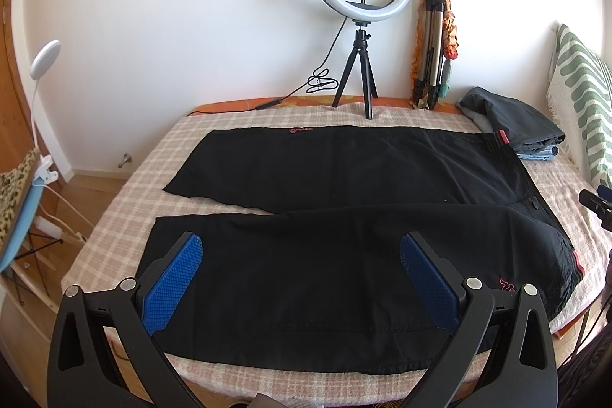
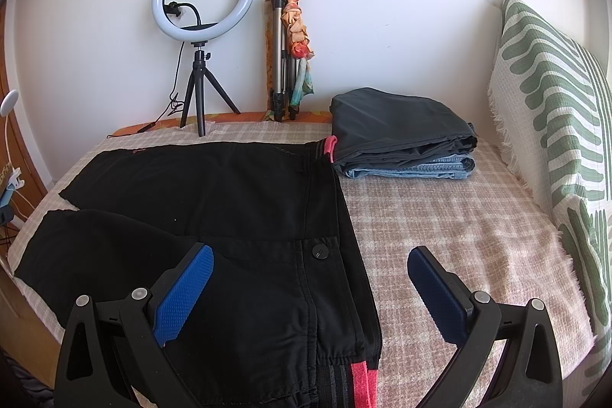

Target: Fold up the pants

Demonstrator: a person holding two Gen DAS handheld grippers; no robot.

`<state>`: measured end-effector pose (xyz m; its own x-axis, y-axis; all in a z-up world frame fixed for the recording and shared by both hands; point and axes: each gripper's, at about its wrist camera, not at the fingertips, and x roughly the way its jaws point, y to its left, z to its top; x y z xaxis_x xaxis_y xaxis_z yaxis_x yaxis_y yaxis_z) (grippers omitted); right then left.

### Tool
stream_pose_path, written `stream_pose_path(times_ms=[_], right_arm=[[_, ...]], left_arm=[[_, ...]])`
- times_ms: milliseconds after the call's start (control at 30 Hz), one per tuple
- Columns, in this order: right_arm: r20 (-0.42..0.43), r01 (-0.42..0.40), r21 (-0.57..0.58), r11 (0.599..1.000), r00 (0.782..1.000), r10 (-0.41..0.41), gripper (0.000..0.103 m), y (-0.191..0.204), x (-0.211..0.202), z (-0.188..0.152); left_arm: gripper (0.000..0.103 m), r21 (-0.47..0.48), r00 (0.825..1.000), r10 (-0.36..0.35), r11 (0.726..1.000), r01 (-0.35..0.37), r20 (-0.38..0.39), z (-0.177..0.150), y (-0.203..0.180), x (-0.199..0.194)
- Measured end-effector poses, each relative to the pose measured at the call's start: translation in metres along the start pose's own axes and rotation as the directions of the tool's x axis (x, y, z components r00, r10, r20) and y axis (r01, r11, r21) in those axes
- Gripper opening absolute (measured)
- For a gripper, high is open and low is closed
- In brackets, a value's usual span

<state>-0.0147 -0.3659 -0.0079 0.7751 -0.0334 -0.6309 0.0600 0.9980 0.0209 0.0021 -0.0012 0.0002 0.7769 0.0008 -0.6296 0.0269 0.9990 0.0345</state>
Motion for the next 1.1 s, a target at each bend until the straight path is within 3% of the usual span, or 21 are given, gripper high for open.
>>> stream_pose_path(times_ms=[1100], right_arm=[[-0.003, 0.0, -0.006, 1.0, 1.0, 0.0, 0.103, 0.0006, 0.0002, -0.0002]], left_arm=[[0.103, -0.009, 1.0, 0.0, 1.0, 0.0, -0.004, -0.0019, 0.004, 0.0011]])
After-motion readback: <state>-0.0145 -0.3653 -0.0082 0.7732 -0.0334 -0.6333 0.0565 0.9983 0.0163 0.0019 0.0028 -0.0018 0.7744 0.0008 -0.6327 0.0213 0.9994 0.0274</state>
